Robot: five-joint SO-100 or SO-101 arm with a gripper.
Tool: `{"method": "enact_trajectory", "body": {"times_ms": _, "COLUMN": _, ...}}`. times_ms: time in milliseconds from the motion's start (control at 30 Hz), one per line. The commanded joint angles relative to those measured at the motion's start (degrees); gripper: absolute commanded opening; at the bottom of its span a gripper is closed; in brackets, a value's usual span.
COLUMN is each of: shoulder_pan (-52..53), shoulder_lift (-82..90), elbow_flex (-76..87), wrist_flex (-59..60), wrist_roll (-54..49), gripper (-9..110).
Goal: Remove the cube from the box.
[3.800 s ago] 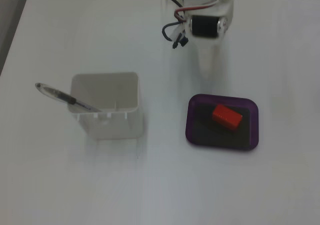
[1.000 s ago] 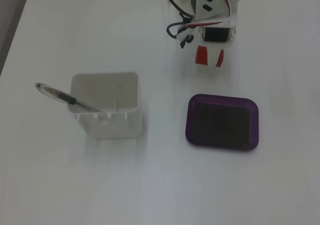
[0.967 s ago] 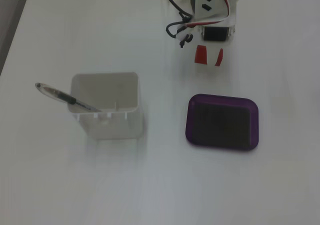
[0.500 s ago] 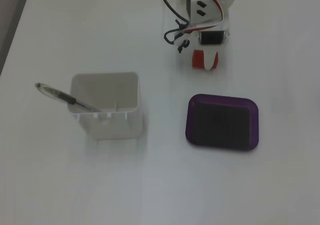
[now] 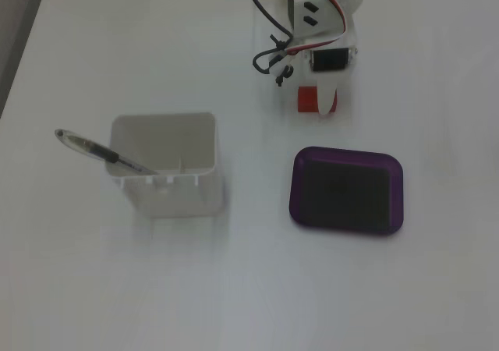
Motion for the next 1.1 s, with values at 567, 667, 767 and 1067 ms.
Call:
{"method": "enact_trajectory", "body": {"times_ms": 567, "shoulder_pan": -1.14, "shoulder_lift": 28.13, "elbow_flex": -2.81, "wrist_flex": 12.74, "wrist_roll": -0.62, "gripper": 15}}
{"method": "enact_trajectory", "body": {"times_ms": 667, "shoulder_pan": -0.97, "shoulder_lift": 36.30, "elbow_flex": 0.79, "wrist_flex": 13.80, "wrist_roll": 0.00, "gripper": 15}}
{"method": "enact_trajectory", "body": {"times_ms": 767, "shoulder_pan": -0.44, "shoulder_lift": 44.65, "elbow_flex": 7.82, "wrist_flex": 13.36, "wrist_roll": 0.18, "gripper": 15}}
{"method": "enact_trajectory", "body": {"times_ms": 1067, "shoulder_pan": -0.35, "shoulder_lift": 75.94, "elbow_flex": 34.63, "wrist_flex": 7.38, "wrist_roll": -0.09, "gripper": 15}}
